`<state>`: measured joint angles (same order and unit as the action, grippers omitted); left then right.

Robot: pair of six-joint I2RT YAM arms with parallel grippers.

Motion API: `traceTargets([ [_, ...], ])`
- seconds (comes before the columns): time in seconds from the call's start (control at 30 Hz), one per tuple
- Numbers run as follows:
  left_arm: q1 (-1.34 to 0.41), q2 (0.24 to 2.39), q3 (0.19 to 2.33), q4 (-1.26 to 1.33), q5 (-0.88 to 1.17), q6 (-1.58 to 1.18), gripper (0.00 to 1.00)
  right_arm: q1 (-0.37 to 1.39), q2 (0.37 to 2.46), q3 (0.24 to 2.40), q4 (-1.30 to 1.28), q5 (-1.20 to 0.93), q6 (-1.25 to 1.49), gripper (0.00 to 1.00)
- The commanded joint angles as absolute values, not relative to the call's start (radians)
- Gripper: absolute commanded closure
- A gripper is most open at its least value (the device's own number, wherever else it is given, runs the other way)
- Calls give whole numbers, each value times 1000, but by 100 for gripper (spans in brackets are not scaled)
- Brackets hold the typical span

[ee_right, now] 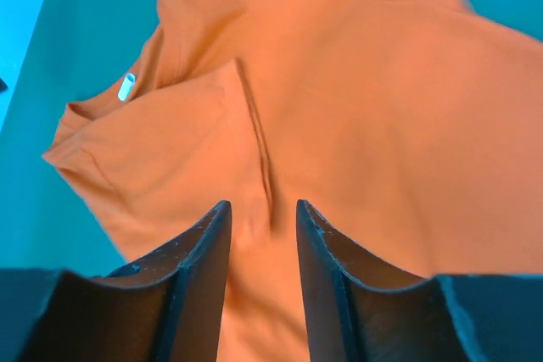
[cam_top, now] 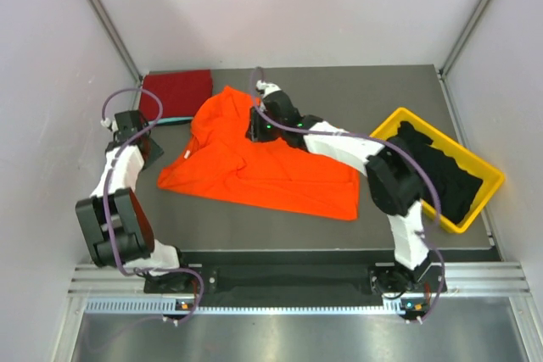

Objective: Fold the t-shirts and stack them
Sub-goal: Fold the tshirt

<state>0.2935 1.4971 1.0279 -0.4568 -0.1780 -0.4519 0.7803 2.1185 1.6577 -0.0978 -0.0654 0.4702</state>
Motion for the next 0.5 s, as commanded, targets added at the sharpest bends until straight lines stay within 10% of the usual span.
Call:
traceTargets([
  [0.0,293,1375,939,-353,-5,-482,58,769,1884,1560,-334,102,577,65],
  [0.47,135,1485,939,-374,107,-465,59,729,1304,878,-607,336,742,80],
])
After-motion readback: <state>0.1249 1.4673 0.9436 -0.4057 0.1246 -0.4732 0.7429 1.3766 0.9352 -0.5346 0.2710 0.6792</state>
